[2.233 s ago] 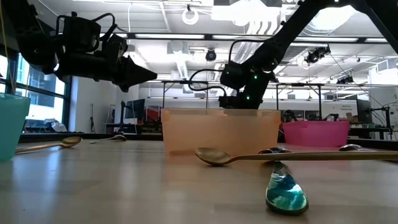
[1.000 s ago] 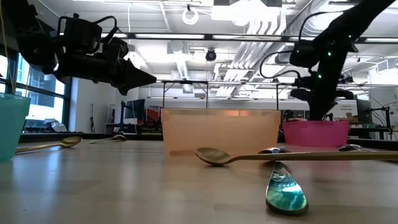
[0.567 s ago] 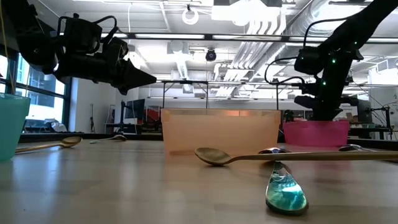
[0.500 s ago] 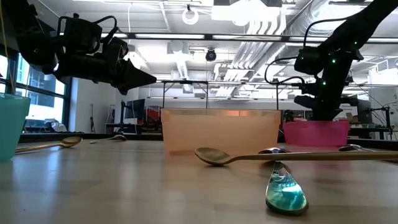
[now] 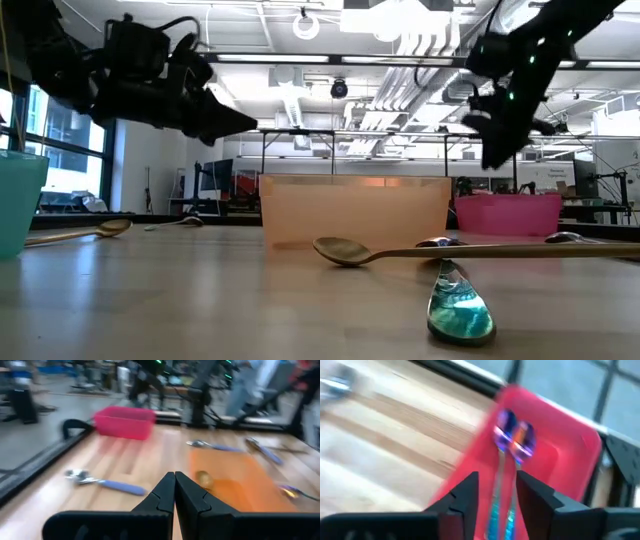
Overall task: Sort silverware by color (type)
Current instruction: Put the bottom left gold spoon into the orange bin
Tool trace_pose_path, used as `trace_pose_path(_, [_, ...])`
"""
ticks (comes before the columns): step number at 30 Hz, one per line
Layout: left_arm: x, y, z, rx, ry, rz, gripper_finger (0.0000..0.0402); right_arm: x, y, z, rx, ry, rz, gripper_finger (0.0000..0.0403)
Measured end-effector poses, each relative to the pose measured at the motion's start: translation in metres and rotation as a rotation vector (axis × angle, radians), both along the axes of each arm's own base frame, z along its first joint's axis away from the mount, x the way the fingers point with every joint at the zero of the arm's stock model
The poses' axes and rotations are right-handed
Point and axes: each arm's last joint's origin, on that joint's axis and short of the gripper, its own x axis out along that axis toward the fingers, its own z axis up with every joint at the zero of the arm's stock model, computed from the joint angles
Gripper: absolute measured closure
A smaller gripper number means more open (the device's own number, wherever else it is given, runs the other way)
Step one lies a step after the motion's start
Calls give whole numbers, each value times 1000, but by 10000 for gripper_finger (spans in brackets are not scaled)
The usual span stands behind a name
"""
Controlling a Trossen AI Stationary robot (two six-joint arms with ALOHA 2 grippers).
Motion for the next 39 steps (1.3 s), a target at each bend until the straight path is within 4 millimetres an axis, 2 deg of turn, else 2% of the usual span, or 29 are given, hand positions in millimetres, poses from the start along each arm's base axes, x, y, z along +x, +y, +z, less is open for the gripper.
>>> trace_pose_path(3, [16,-14,5,30,89,-95,401,11,19,11,-58,-95,111,339])
trace_pose_path(7, [36,-36,17,124,190,-237,401,23,43,4,-121,-213,245,394])
trace_pose_path(12, [56,-62,37,173,243,-368,401,37,59,-10,-199,-362,347,384])
trace_pose_path(16, [74,-81,43,158,293,-440,398,42,66,-17,-283,-500,392,387])
trace_pose_path(21, [103,-106,34,169,378,-531,376,44,73,-21,-356,-605,427,397])
trace_pose_path(28, [143,-139,16,234,484,-591,328,47,82,-20,-406,-589,424,400])
trace_pose_path(35, [168,-166,3,284,554,-645,288,49,91,-19,-435,-575,432,400])
trace_pose_path(39, [180,-175,-5,309,569,-635,274,50,92,-18,-444,-578,445,400])
